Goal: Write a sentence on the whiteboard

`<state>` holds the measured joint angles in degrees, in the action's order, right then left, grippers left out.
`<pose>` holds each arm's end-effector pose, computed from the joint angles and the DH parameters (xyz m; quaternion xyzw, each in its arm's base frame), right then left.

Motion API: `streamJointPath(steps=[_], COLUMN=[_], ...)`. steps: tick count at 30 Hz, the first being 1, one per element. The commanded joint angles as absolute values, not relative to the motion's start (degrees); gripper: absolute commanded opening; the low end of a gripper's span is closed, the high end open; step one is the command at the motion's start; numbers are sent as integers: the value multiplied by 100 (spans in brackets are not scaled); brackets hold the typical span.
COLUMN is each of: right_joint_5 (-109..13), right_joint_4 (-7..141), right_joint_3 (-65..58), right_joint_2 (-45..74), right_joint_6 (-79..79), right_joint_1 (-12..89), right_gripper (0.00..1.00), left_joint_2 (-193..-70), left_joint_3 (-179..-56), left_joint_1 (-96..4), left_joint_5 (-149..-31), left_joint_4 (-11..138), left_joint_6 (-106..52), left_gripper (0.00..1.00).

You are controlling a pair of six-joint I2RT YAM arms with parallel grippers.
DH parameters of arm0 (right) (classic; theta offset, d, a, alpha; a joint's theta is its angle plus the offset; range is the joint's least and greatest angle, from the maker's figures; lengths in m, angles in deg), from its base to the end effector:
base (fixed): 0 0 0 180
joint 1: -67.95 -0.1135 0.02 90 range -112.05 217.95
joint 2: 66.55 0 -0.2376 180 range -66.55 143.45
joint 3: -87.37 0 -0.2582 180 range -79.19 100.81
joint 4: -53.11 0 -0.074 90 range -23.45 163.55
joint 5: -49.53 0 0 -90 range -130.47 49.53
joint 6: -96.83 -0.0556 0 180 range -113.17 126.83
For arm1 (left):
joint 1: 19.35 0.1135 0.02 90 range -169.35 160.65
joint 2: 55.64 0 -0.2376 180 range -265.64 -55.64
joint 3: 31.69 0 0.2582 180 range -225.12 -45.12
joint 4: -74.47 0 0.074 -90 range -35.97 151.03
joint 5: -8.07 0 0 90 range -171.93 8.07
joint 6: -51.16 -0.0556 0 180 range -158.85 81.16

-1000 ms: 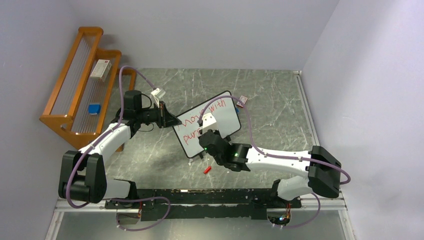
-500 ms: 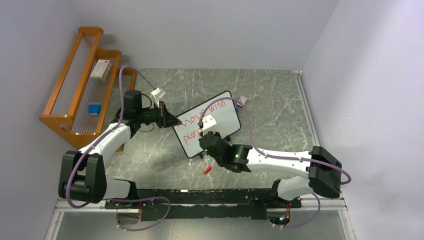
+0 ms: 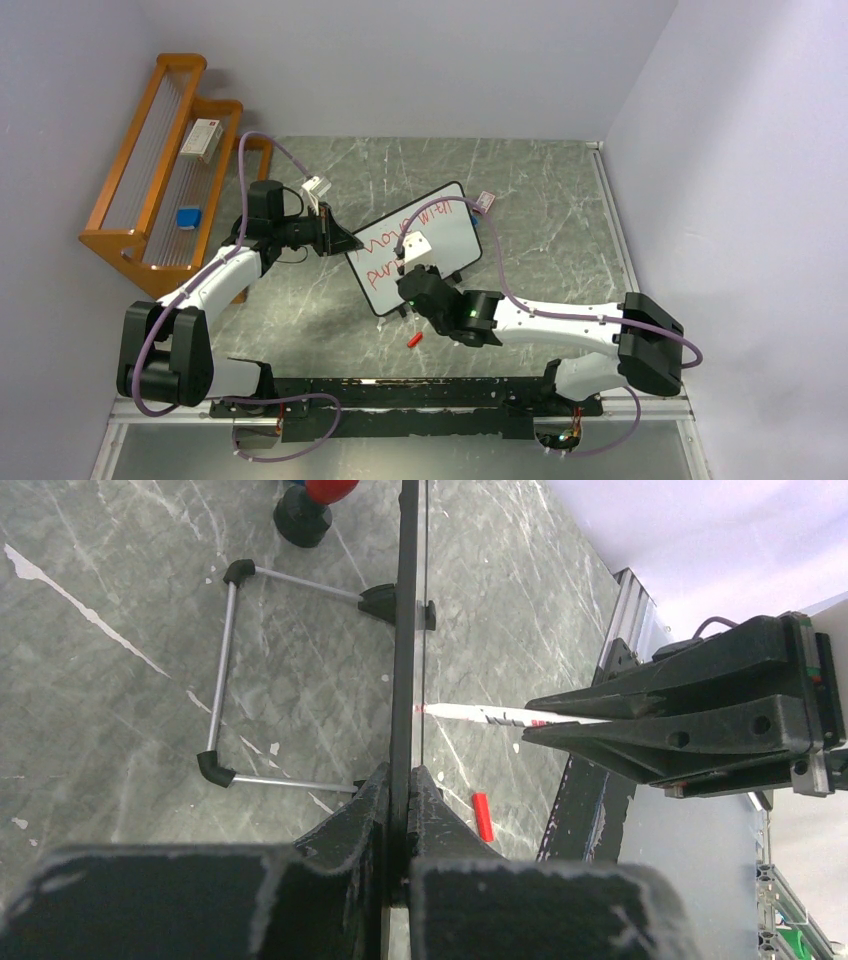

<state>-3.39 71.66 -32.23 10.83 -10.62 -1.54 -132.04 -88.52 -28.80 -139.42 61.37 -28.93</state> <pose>0.1405 0.2799 0.2012 -0.2390 0.8214 0.0933 0.5094 0.2832 -0.0947 0.2019 0.2276 0.7702 -0.4867 0.3436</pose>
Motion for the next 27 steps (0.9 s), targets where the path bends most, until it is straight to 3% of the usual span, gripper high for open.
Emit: streamJointPath(steps=[1, 27], right_joint_5=[-42, -251], right_joint_4=[7196, 6810], right_joint_3=[-3133, -3042], right_joint_2=[816, 1033], right_joint_6=[-961, -704], right_joint_1=[-122, 213], right_gripper=[0, 0], left_joint_2=[-13395, -13411], left_joint_3=[-8784, -8784], left_joint_1=[-2911, -2927], left_joint_5=[-13576, -13590], left_joint_4=[5583, 5551], left_joint_6=[-3129, -3146], left_gripper=[5, 5])
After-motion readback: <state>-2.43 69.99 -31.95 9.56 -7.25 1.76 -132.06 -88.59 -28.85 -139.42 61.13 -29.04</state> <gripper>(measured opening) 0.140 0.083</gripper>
